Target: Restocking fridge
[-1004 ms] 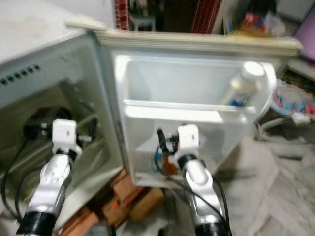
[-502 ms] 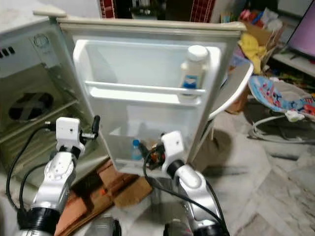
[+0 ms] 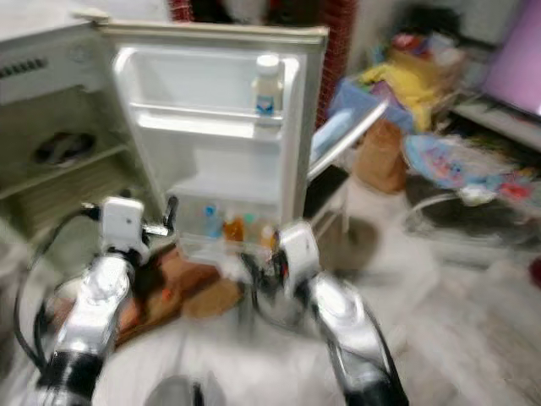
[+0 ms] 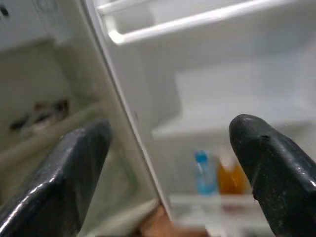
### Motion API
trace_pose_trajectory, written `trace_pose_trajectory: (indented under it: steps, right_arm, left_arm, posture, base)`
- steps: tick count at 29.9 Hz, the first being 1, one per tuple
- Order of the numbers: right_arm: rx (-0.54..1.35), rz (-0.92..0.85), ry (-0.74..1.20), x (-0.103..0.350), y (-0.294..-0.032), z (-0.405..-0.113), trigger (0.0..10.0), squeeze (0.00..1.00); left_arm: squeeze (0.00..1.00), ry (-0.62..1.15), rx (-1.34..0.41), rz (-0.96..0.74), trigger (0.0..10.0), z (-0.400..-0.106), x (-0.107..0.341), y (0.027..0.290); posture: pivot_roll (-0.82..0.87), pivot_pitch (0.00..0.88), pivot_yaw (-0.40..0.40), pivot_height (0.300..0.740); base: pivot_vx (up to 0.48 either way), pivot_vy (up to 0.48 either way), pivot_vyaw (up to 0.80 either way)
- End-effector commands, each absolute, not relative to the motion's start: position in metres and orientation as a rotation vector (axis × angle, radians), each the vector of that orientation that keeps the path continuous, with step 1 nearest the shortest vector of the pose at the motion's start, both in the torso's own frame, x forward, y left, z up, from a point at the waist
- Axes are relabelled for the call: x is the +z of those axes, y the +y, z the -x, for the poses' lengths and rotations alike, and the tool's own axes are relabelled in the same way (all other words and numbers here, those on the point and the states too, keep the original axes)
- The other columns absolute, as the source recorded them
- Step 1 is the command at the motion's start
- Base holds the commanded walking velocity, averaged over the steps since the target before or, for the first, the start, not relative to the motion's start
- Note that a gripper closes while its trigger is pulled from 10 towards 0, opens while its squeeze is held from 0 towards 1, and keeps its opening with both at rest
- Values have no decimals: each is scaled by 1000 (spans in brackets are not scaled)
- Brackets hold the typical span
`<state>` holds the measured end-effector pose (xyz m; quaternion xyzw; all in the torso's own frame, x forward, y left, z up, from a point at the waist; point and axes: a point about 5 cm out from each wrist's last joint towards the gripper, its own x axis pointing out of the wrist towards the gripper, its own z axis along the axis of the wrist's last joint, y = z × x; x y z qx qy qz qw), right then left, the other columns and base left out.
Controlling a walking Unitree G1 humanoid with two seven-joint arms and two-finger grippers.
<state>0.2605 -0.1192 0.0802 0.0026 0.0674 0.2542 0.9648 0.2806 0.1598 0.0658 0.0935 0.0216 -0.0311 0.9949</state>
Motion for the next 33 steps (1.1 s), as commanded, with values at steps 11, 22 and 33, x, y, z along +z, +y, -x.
trace_pose_trajectory:
  steps: [11, 22, 33]
  right_arm:
    - [354, 30, 27, 95, -131, -273, 10000, 0]
    - [321, 31, -62, 108, -134, -279, 10000, 0]
    - [399, 47, -107, 115, -124, -279, 10000, 0]
  left_arm:
    - [0, 6, -51, -191, 10000, -288, 75, 161]
    - [0, 5, -39, -207, 10000, -290, 76, 161]
    - [0, 8, -10, -206, 10000, -290, 75, 163]
  posture:
    - [-38, 0, 12, 740]
    - [-37, 0, 6, 740]
    - [-36, 0, -1, 740]
  base:
    - [0, -147, 480]
    - [0, -204, 406]
    - [0, -430, 644]
